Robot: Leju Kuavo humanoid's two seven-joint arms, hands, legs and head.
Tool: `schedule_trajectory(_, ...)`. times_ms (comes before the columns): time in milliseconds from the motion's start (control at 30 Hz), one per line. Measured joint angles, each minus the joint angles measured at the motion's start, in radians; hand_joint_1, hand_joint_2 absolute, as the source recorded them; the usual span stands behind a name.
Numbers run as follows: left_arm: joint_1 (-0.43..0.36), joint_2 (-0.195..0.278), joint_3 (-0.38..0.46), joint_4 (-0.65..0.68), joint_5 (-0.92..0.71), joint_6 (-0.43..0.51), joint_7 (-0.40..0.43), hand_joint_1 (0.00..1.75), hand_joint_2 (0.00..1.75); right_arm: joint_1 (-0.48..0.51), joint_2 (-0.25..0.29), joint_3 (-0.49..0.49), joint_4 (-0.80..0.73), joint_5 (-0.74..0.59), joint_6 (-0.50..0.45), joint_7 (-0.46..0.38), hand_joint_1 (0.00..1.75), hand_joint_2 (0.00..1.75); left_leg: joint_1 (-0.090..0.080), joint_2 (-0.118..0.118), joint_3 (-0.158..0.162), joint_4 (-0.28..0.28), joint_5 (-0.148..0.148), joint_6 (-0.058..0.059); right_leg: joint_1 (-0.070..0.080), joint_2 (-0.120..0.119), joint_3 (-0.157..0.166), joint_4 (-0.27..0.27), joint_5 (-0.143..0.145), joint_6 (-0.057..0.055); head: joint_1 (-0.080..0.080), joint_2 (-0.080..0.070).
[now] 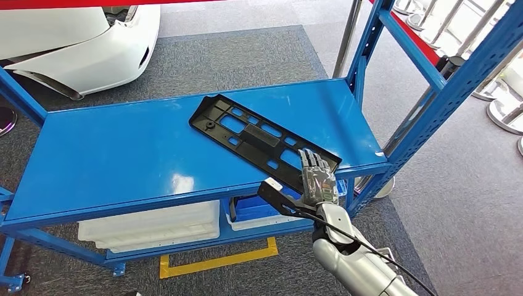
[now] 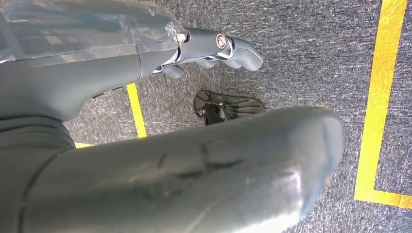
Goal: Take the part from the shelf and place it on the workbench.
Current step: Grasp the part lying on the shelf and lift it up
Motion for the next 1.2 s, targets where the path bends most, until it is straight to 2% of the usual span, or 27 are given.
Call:
schedule_trajectory(433,0.0,0.0,0.0,0.0,0.0,0.001,0.0,0.0,0.0,-0.03,-0.001,-0.018,0.135,-0.03,-0.029,-0.053,0.0,1.75,0.0,0.0,0.0,0.0,0.0,0.0,0.0,0.0,0.0,0.0,0.0,0.0,0.0,0.0)
schedule_trajectory(800,-0.002,0.0,0.0,0.0,-0.002,0.002,0.0,0.0,0.0,-0.064,-0.002,-0.032,0.264,-0.007,-0.087,-0.034,0.0,1.75,0.0,0.0,0.0,0.0,0.0,0.0,0.0,0.0,0.0,0.0,0.0,0.0,0.0,0.0)
schedule_trajectory(933,-0.001,0.0,0.0,0.0,-0.002,0.002,0.0,0.0,0.0,-0.067,-0.006,-0.039,0.283,0.011,-0.107,-0.023,1.75,1.75,0.0,0.0,0.0,0.0,0.0,0.0,0.0,0.0,0.0,0.0,0.0,0.0,0.0,0.0)
schedule_trajectory(1200,-0.001,0.0,0.0,0.0,-0.003,0.002,-0.001,0.0,0.0,-0.088,-0.012,-0.049,0.321,0.041,-0.124,-0.04,1.75,1.75,0.0,0.0,0.0,0.0,0.0,0.0,0.0,0.0,0.0,0.0,0.0,0.0,0.0,0.0)
